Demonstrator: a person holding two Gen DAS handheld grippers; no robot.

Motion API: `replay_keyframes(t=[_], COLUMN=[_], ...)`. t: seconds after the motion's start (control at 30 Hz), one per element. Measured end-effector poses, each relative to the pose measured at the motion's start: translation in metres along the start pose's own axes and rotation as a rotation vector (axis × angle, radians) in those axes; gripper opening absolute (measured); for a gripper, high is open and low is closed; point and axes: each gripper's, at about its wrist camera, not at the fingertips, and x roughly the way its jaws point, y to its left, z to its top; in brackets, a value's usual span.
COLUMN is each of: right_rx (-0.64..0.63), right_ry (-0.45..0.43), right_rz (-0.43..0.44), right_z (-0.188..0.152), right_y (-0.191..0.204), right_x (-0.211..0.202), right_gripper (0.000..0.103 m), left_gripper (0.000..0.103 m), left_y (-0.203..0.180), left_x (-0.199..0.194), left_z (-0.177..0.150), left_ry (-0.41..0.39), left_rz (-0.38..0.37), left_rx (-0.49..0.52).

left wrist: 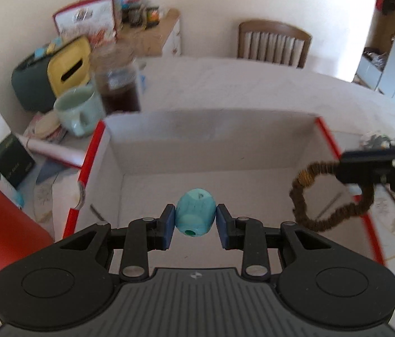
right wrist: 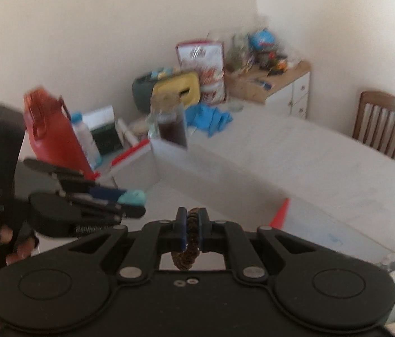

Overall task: Organize objects
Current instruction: 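Carry the teal toy and bead bracelet with both grippers into the cardboard box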

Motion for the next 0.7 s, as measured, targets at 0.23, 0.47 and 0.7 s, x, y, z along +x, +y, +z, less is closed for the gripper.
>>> replay_keyframes(t=[0.23,0.47,0.7], right_rx=[0.011,0.015,-0.044], right_ry=[0.114,0.213,0.281], right_rz=[-0.002,0.006,-0.051], right_z=[-0.01,-0.018,-0.024], right_y=[0.004,0.008,0.017], right_x=[0.051,0.083,0.096], right_gripper=[0.006,0.006,0.007], left_gripper=[0.031,0.031,0.031], left_y=[0.011,0.016,0.015], left_x=[0.036,0.062,0.075], left_z=[-0.003,-0.007,-0.005], left_ry=[0.082,0.18,0.278], left_rz=[0.026,0.027,0.018], left_rx=[0.043,0.064,0.086])
